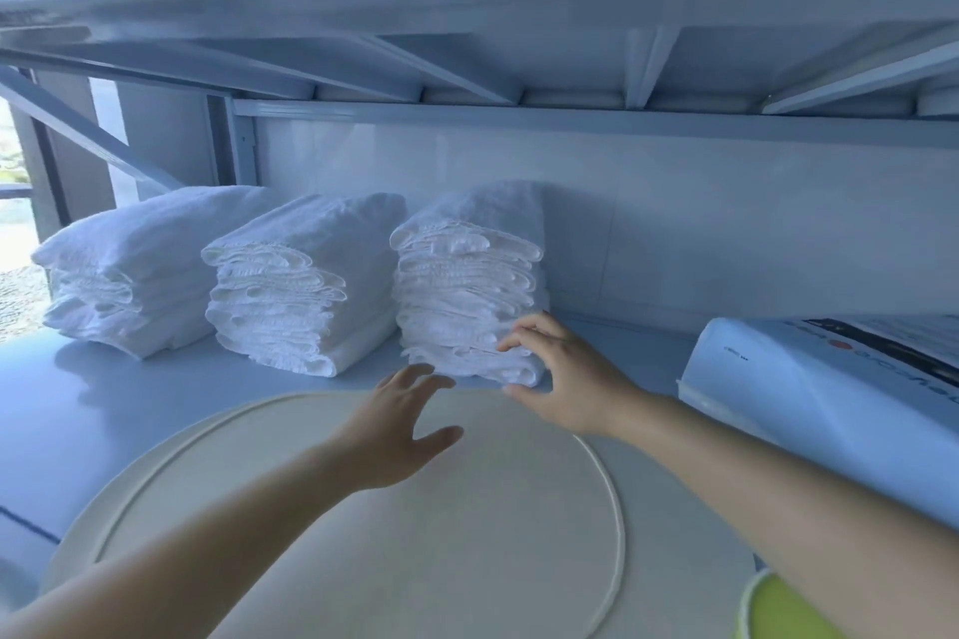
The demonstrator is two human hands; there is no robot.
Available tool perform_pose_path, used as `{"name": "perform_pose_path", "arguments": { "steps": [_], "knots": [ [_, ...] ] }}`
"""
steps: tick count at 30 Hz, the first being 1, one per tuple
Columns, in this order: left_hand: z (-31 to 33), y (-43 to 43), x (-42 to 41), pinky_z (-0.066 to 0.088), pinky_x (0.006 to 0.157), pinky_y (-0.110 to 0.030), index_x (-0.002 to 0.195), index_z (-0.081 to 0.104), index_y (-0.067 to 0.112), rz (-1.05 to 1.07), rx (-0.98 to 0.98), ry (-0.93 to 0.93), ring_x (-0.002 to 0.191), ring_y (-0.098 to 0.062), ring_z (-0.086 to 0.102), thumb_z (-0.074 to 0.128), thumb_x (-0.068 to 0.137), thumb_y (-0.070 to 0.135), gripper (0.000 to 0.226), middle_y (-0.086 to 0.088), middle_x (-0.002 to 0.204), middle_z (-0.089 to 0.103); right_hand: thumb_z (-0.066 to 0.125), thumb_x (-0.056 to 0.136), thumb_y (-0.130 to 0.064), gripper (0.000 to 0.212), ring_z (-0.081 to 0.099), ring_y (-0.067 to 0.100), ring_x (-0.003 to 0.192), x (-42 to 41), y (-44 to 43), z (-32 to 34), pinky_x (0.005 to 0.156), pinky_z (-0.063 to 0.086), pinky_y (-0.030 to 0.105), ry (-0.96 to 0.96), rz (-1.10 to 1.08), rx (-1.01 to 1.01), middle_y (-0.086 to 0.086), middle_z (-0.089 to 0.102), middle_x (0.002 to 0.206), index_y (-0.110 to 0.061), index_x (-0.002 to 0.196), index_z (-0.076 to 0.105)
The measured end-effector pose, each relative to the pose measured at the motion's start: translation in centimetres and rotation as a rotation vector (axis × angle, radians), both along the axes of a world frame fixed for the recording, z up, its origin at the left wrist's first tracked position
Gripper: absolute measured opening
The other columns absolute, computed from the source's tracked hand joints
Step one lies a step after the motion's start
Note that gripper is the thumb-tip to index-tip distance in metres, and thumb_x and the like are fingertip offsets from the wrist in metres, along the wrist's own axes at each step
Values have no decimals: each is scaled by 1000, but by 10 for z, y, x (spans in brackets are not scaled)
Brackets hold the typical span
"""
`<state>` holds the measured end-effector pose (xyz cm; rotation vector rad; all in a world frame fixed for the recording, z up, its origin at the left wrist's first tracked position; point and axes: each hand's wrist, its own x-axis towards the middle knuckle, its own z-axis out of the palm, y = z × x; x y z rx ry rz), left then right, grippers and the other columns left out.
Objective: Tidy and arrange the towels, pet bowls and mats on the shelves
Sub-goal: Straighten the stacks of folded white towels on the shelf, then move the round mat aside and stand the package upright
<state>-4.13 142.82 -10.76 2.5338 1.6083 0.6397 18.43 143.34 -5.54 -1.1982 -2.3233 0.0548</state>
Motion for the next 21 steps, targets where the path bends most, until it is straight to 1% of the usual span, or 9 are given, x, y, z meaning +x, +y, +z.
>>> {"name": "perform_pose_path", "arguments": {
  "steps": [3,5,6,10,13,16,19,20,21],
  "knots": [
    [-4,-6,7,24,110,-27,136,38,32,0,-67,48,137,-15,27,45,87,58,56,4,150,26,64,84,-32,37,49,9,109,12,-13,-5,90,44,27,9,-43,-27,-11,40,124,-24,118,54],
    [-4,-5,7,27,109,-29,135,39,31,5,-108,82,135,-16,31,34,80,69,67,5,147,30,63,85,-33,37,47,7,109,20,-24,-8,90,43,24,20,-71,-65,-13,39,123,-25,120,53],
    [-4,-2,7,29,109,-30,135,40,31,4,-120,88,133,-16,33,29,78,71,70,5,145,33,63,85,-32,37,46,5,108,23,-29,-9,89,41,21,28,-84,-79,-13,39,122,-26,120,53],
    [-5,7,12,30,108,-32,133,42,30,-55,-141,125,130,-15,37,36,88,60,55,7,143,37,62,86,-30,35,43,1,104,33,-49,-2,87,36,17,61,-150,-87,-11,41,122,-24,120,53],
    [-1,4,25,29,108,-28,133,43,31,-147,-126,141,130,-15,38,39,89,57,51,7,143,37,62,87,-28,35,43,3,104,38,-65,7,86,34,15,93,-220,-96,-10,41,120,-22,121,54],
    [4,-6,40,27,107,-24,134,41,30,-281,-116,162,131,-12,36,39,90,56,51,8,144,35,60,88,-32,31,47,5,105,42,-84,12,87,38,19,106,-294,-134,-15,41,117,-26,118,54],
    [9,-20,58,25,107,-22,135,39,33,-411,-113,153,131,-10,34,27,79,67,67,11,145,32,59,89,-34,26,50,5,103,46,-108,13,88,42,24,89,-387,-150,-15,46,114,-27,114,57],
    [9,-25,65,25,107,-22,135,38,33,-454,-112,147,131,-9,33,26,78,68,68,12,145,32,59,89,-34,25,50,5,102,47,-117,12,86,42,23,88,-419,-151,-13,49,113,-26,112,58],
    [10,-30,72,24,106,-21,135,38,34,-503,-105,141,132,-9,32,29,82,66,62,12,145,32,59,88,-34,24,50,6,101,48,-127,10,84,40,21,84,-450,-154,-10,51,112,-25,111,59]
  ]
}}
